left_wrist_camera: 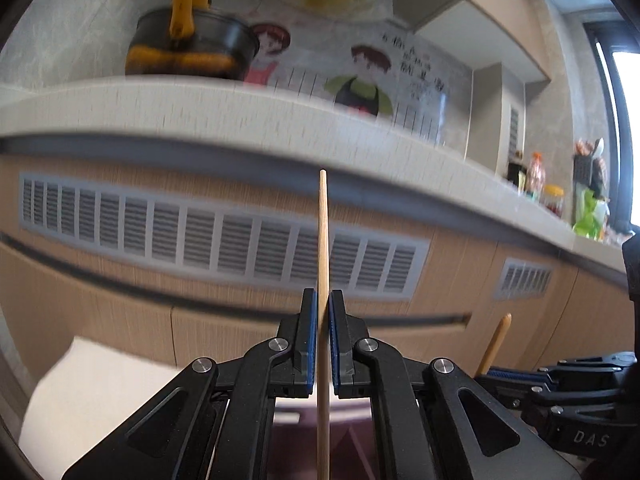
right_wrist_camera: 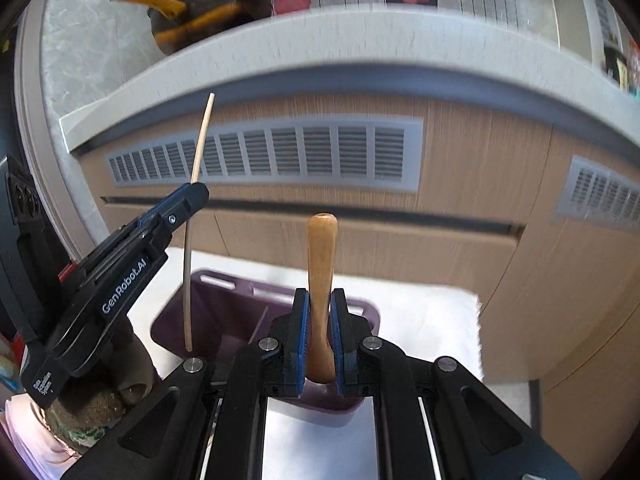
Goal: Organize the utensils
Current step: 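Drop the chopstick into the holder with left tool while right tool drops the wooden spoon, then grasp the white plastic spoon by its bowl with the right tool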
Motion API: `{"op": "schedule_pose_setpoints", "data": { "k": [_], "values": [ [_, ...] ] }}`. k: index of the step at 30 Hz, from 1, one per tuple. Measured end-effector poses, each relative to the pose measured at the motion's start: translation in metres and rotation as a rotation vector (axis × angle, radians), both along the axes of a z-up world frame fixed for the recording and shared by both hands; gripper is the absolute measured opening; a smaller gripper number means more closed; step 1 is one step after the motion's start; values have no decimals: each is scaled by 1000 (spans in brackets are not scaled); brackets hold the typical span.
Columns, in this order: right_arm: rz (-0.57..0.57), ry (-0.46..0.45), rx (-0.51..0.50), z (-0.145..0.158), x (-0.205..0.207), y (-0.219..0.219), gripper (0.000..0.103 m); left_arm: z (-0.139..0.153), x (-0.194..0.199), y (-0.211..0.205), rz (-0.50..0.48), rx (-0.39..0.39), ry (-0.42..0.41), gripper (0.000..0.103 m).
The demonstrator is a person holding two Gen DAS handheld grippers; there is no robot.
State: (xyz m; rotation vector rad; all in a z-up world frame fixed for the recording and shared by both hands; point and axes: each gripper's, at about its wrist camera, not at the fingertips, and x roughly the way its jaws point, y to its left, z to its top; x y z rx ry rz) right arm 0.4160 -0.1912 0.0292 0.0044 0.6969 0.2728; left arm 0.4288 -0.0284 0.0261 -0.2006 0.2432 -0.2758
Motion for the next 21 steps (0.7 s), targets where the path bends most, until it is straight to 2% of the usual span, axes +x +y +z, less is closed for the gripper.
{"op": "schedule_pose_setpoints", "data": {
  "k": [2, 4, 6, 7, 10, 12, 15, 16, 19, 21],
  "values": [
    [8, 24, 16, -9, 0, -1, 11, -13, -3, -2, -13, 31, 44, 8],
    [1, 45, 28, -16, -4, -4, 21, -22, -9, -4, -19, 67, 73, 8],
    [-23, 30, 14, -14, -14, -5, 34, -25, -14, -3, -20, 83, 96, 9],
    [-29, 19, 7, -11, -20, -6, 36, -24, -17, -1, -20, 79, 108, 10],
    [-43, -10, -5, -1, -38, -11, 48, -11, -26, 11, -15, 44, 146, 25],
    [-57, -28, -23, 5, -53, -13, 60, 1, -39, 21, 4, 41, 175, 45],
    [-68, -42, -49, 10, -77, -14, 71, 12, -63, 29, 3, 66, 211, 56],
    [-68, -42, -56, 9, -85, -13, 73, 13, -74, 29, -1, 91, 225, 57],
    [-65, -35, -78, 5, -105, -9, 82, 6, -107, 33, -17, 135, 258, 63],
    [-58, -25, -97, -2, -118, -6, 85, -1, -125, 35, -20, 156, 283, 73]
  ]
}}
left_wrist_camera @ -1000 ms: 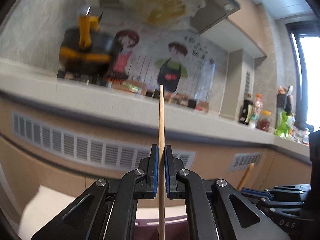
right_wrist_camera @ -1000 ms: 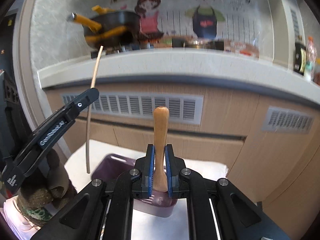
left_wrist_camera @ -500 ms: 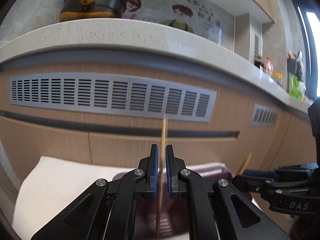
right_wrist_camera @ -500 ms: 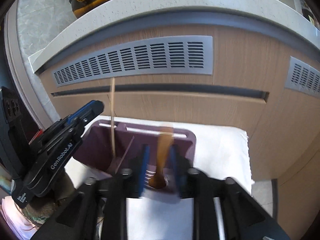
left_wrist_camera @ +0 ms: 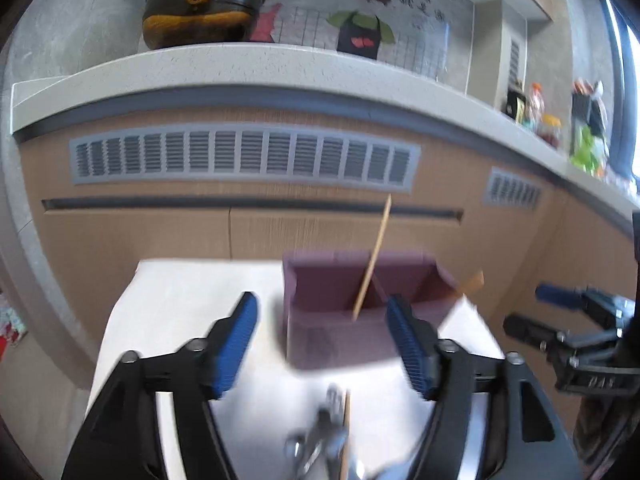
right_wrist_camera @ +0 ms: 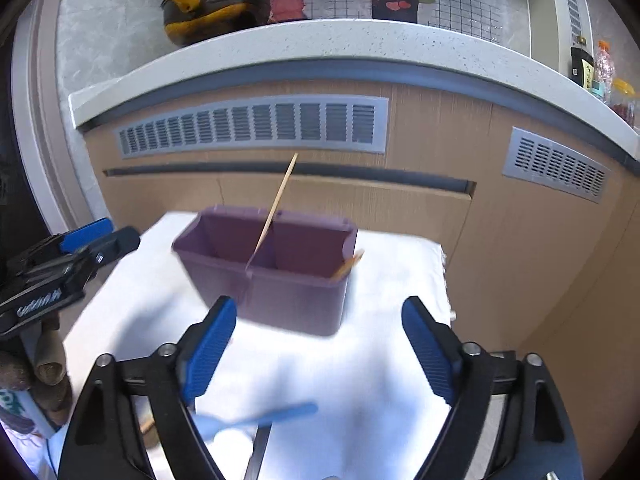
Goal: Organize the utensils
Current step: 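Grasp the white plastic spoon by its bowl with the right tool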
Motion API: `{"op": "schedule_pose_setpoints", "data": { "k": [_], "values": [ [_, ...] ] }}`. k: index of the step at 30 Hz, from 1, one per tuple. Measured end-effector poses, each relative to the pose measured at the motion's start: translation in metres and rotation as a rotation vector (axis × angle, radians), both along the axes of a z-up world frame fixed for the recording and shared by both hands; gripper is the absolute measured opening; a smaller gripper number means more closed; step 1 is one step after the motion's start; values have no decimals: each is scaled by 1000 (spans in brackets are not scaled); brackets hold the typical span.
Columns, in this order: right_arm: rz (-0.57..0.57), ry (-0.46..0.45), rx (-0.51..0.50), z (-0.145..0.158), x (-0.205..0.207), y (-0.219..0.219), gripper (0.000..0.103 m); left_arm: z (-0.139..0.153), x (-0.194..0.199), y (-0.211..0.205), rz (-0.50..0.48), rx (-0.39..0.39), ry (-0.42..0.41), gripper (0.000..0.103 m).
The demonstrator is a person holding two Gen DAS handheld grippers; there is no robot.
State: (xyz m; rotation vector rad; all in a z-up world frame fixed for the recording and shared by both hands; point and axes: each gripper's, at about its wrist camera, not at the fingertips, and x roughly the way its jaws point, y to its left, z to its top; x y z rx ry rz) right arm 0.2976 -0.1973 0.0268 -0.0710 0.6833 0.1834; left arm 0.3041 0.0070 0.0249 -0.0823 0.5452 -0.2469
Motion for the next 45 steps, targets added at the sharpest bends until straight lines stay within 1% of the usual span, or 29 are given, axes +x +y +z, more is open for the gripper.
{"op": "schedule_pose_setpoints", "data": {
  "k": [1, 2, 3, 7, 9, 11, 12, 14, 16, 18, 19, 21, 23, 25, 26, 27, 28, 29, 30, 31, 32, 33, 35, 40, 42, 45],
  "values": [
    [7, 13, -14, -5, -6, 3, 86, -6, -12, 3, -1, 5, 16, 74],
    [18, 27, -32, -11, -12, 6, 92, -10, -19, 5, -4, 9, 32, 74],
    [26, 33, -49, -15, -17, 10, 95, -17, -30, 7, -13, 12, 51, 74],
    [39, 61, -124, -38, -35, 21, 97, -40, -57, 16, -12, 38, 109, 74],
    [42, 90, -137, -50, -43, 27, 102, -51, -69, 21, -3, 56, 136, 79],
    [51, 136, -115, -63, -50, 32, 102, -56, -79, 26, 9, 74, 144, 82],
    [55, 167, -87, -69, -52, 34, 102, -58, -81, 28, 14, 82, 148, 84],
    [42, 230, -22, -81, -55, 39, 102, -63, -86, 34, 41, 96, 157, 85],
    [12, 261, 3, -91, -54, 46, 102, -69, -86, 41, 57, 80, 179, 85],
    [-22, 266, -22, -100, -51, 56, 102, -73, -82, 47, 68, 60, 208, 85],
    [-37, 267, -52, -104, -49, 63, 102, -74, -81, 49, 70, 55, 216, 85],
    [-36, 280, -87, -110, -48, 72, 98, -76, -80, 52, 69, 48, 222, 85],
    [-27, 302, -101, -115, -47, 77, 93, -78, -81, 55, 62, 37, 224, 85],
    [-18, 318, -122, -121, -45, 80, 90, -79, -83, 58, 62, 29, 225, 86],
    [-14, 327, -128, -124, -44, 81, 87, -80, -83, 60, 62, 23, 229, 86],
    [-8, 336, -123, -126, -44, 81, 81, -81, -83, 61, 63, 18, 232, 86],
    [-2, 335, -104, -126, -44, 79, 79, -82, -83, 63, 64, 12, 237, 86],
    [5, 332, -100, -125, -45, 78, 74, -83, -83, 64, 63, 10, 240, 86],
    [12, 325, -106, -123, -46, 78, 63, -83, -83, 64, 60, 9, 244, 86],
    [18, 317, -116, -121, -47, 78, 56, -83, -83, 64, 58, 9, 247, 86],
    [23, 313, -124, -119, -49, 77, 43, -84, -83, 63, 56, 10, 250, 86],
    [30, 317, -125, -119, -49, 75, 36, -84, -84, 62, 53, 12, 251, 86],
    [40, 323, -107, -116, -53, 67, 36, -84, -84, 59, 42, 15, 252, 87],
    [20, 307, -73, -109, -62, 42, 35, -84, -81, 48, -3, 23, 270, 87],
    [3, 295, -65, -105, -63, 30, 35, -85, -78, 41, -46, 36, 283, 87],
    [-28, 267, -63, -100, -65, 12, 35, -88, -71, 34, -117, 18, 322, 87]
  ]
}}
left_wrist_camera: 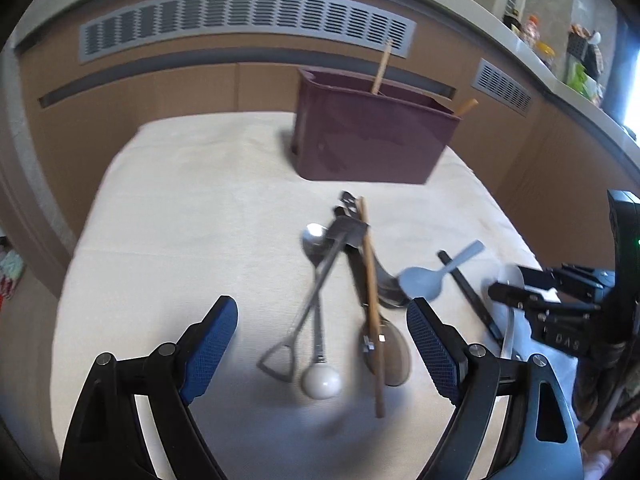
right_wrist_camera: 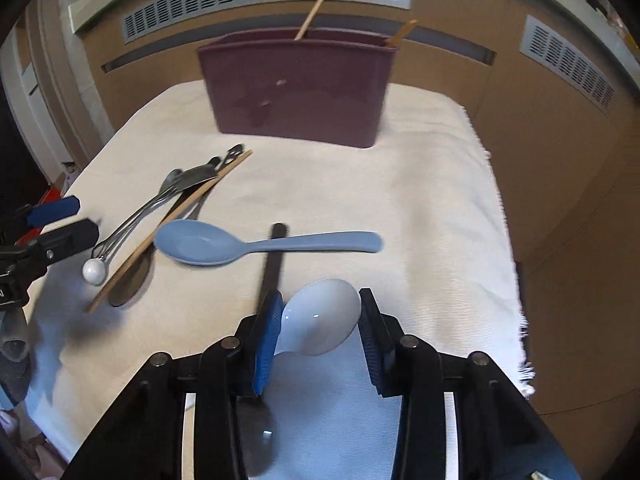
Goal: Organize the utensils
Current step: 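Grasp the white plastic spoon by its bowl with the right tool, then grasp the small metal spatula by its blade with the left tool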
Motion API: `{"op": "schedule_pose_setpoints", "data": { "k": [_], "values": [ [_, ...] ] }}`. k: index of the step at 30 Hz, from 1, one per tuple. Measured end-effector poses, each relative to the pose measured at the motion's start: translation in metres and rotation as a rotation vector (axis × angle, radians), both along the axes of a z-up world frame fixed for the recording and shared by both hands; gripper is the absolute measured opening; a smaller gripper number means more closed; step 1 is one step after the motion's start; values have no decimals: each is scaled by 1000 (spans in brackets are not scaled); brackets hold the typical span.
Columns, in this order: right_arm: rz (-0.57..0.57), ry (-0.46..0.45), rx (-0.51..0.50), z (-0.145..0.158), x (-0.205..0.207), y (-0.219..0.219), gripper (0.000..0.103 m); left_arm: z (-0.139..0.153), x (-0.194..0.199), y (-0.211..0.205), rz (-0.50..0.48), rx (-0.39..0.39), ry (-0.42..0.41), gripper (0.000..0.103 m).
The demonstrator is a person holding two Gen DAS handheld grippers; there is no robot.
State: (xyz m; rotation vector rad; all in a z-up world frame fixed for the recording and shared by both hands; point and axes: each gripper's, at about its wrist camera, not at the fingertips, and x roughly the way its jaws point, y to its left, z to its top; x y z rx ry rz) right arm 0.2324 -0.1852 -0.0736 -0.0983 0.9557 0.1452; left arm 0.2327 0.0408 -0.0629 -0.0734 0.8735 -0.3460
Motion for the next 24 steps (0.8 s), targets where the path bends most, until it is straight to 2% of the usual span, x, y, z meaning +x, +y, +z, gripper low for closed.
{"op": "schedule_pose_setpoints", "data": {
  "k": [4, 6, 9, 14, 19, 22, 23, 24],
  "values": [
    [-34, -23, 10, 1, -1, -17, 36, 3, 12, -8, -67, -12, 22, 81],
    [-42, -26, 12, -1, 0, -21, 36, 8, 26, -16, -116, 5, 29, 64],
    [-35, -26, 30, -3, -1, -22, 36, 9, 55, -35, -191, 85, 68, 53],
    [-27, -29, 54, -3, -5, -27, 36, 1, 103, -66, -313, 233, 204, 52],
    [1, -39, 56, -3, -8, -26, 36, -10, 128, -78, -348, 258, 317, 51],
    [18, -52, 39, -3, -6, -24, 36, -20, 137, -82, -339, 287, 352, 51],
    [21, -55, 35, -3, -5, -23, 36, -22, 139, -83, -338, 298, 356, 50],
    [23, -57, 35, -3, -4, -23, 36, -23, 142, -84, -328, 310, 352, 44]
  ]
}}
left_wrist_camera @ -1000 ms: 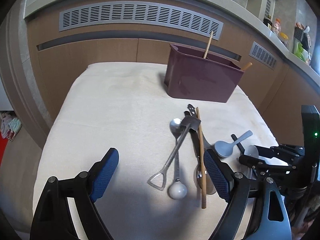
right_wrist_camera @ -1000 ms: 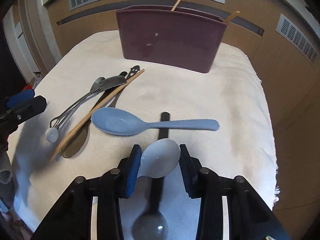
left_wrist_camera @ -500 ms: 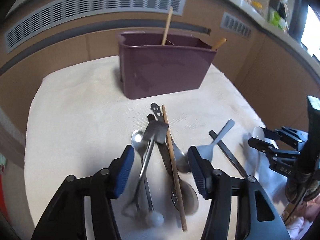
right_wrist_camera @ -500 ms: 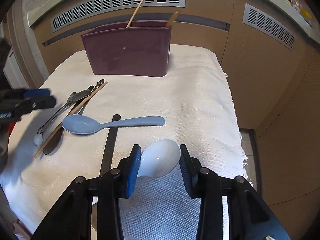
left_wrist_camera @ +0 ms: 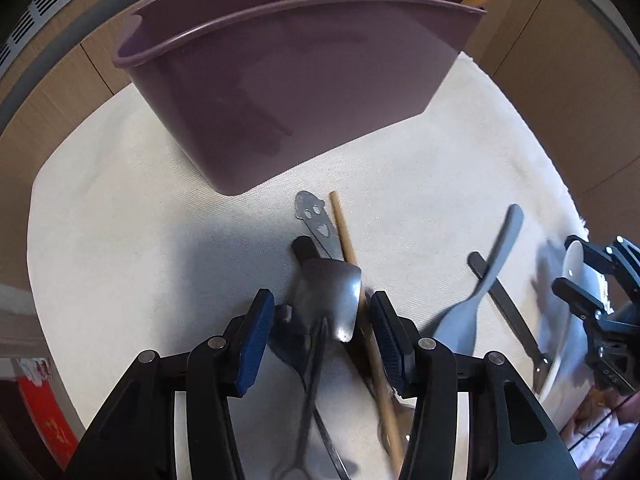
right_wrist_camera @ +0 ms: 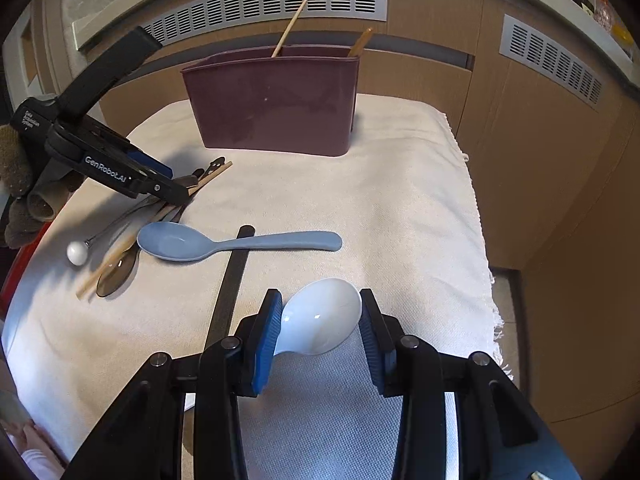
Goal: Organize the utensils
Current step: 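Grasp the small metal spatula by its blade with the left tool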
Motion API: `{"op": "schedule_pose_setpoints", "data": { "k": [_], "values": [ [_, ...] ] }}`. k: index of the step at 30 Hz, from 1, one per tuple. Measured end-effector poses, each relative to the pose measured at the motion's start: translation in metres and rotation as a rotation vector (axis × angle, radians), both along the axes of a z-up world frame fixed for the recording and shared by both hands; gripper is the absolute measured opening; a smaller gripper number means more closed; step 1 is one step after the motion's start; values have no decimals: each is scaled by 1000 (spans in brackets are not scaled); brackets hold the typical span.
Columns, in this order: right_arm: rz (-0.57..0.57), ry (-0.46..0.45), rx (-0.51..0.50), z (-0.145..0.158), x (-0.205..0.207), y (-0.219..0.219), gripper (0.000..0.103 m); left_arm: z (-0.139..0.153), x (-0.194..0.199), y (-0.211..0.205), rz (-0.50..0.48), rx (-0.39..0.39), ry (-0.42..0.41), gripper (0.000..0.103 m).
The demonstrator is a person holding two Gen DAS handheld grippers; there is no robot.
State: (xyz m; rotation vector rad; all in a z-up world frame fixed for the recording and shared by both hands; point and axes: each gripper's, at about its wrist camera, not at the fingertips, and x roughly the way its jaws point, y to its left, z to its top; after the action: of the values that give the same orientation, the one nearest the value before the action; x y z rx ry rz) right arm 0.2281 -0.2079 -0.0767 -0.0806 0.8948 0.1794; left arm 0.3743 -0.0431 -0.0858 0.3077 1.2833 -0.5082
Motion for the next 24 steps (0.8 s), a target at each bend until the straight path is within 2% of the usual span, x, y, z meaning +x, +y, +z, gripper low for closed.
{"op": "schedule_pose_setpoints", "data": {
  "k": [2, 4, 7, 10, 14, 16, 17, 18, 20, 24],
  "values": [
    [4, -3, 3, 0, 1, 1, 36, 0, 1, -1, 12, 14, -24, 35],
    [17, -8, 6, 2, 2, 4, 36, 2, 1, 2, 36, -2, -46, 34],
    [52, -15, 1, 4, 4, 10, 37, 8, -12, 7, 71, -38, -132, 33],
    [93, -7, -5, 4, 6, 18, 37, 12, -41, 22, 125, -106, -209, 33],
    [135, 18, -6, 2, 8, 30, 37, 28, -78, 36, 190, -177, -358, 33],
    [174, 45, -6, 1, 7, 37, 47, 35, -92, 43, 214, -219, -400, 33],
    [193, 46, -9, 3, 6, 40, 61, 39, -100, 46, 224, -241, -420, 33],
    [226, 27, -23, 7, 4, 43, 69, 41, -103, 48, 227, -249, -428, 33],
    [290, -8, -87, 13, 3, 52, 69, 47, -110, 55, 243, -275, -445, 33],
    [531, -48, -233, 18, 5, 84, 70, 52, -114, 82, 293, -343, -438, 33]
  ]
}}
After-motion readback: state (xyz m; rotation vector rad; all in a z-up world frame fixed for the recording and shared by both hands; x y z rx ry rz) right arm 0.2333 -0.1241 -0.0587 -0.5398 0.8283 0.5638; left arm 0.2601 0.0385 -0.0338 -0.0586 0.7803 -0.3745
